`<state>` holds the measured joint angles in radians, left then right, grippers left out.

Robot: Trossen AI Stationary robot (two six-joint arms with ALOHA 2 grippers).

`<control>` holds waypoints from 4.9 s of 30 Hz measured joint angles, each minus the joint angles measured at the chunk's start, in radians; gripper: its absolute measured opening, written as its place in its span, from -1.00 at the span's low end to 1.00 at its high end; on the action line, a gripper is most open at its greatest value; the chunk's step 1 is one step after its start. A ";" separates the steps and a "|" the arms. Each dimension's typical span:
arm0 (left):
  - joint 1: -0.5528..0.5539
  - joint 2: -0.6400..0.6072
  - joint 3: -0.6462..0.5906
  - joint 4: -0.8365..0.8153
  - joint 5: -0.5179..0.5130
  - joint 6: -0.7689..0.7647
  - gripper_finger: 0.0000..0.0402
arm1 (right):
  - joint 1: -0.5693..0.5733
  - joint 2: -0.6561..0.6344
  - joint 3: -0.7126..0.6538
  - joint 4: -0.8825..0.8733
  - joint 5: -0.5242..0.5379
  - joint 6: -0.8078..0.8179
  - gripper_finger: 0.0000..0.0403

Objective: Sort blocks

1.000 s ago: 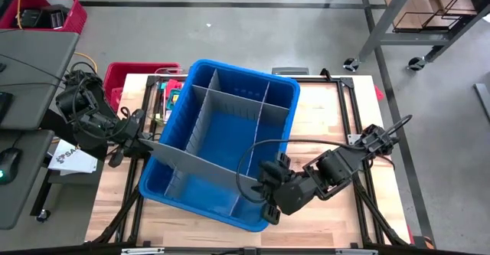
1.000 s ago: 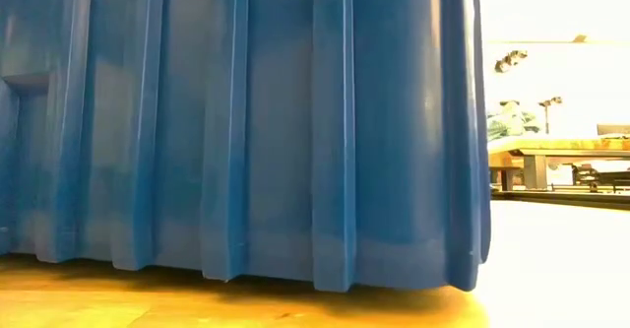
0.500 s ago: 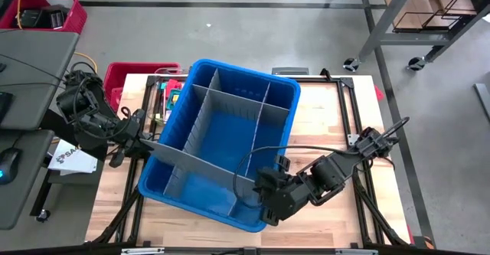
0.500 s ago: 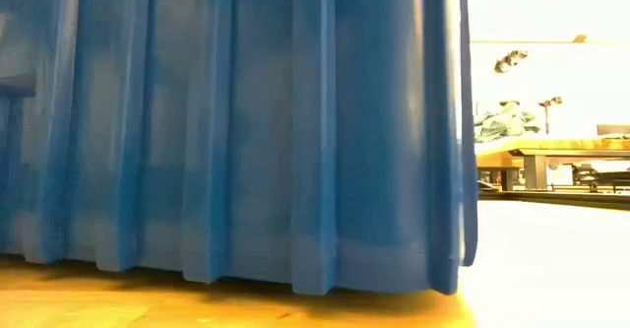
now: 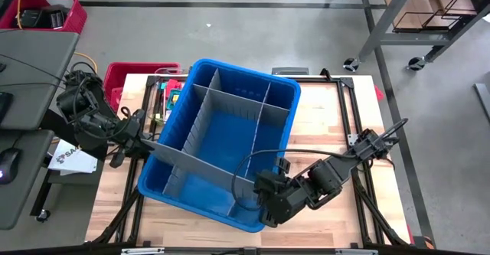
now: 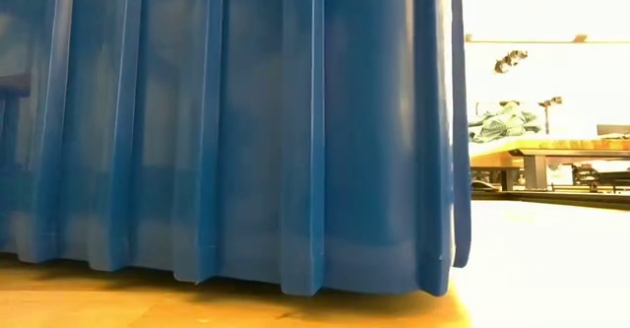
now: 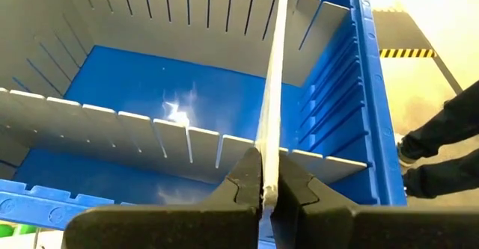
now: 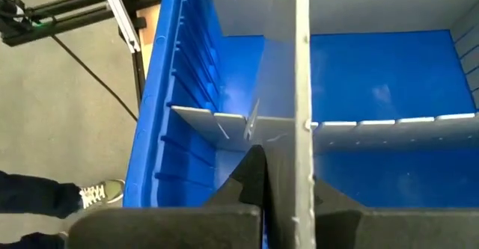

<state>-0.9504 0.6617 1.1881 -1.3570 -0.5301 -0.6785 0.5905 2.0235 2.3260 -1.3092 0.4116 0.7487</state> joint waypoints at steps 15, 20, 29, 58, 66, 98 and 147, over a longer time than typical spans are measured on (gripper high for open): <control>0.000 0.000 0.000 0.010 -0.007 -0.009 -0.99 | 0.013 0.010 -0.002 0.051 -0.019 0.107 -1.00; 0.000 -0.002 0.001 0.009 -0.010 0.001 -0.99 | 0.013 0.010 -0.001 0.108 -0.027 0.103 -1.00; 0.000 -0.001 0.001 0.017 -0.024 0.000 -0.99 | 0.013 0.010 -0.001 0.019 0.001 0.096 -1.00; 0.000 0.002 0.002 0.016 -0.040 -0.007 -0.99 | -0.008 0.008 -0.001 0.029 -0.037 -0.009 -1.00; 0.000 0.006 0.000 0.024 -0.052 0.003 -0.99 | 0.010 0.045 0.001 -0.017 -0.057 0.003 -1.00; 0.000 0.168 -0.122 0.077 0.124 0.003 -1.00 | 0.026 0.063 -0.001 -0.083 -0.105 0.027 -1.00; 0.002 0.207 -0.061 0.522 -0.222 0.299 -1.00 | 0.027 0.099 0.004 -0.108 -0.263 0.029 -1.00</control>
<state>-0.9482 0.8686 1.1270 -0.8351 -0.7520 -0.3795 0.6174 2.1227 2.3297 -1.4168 0.1489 0.7780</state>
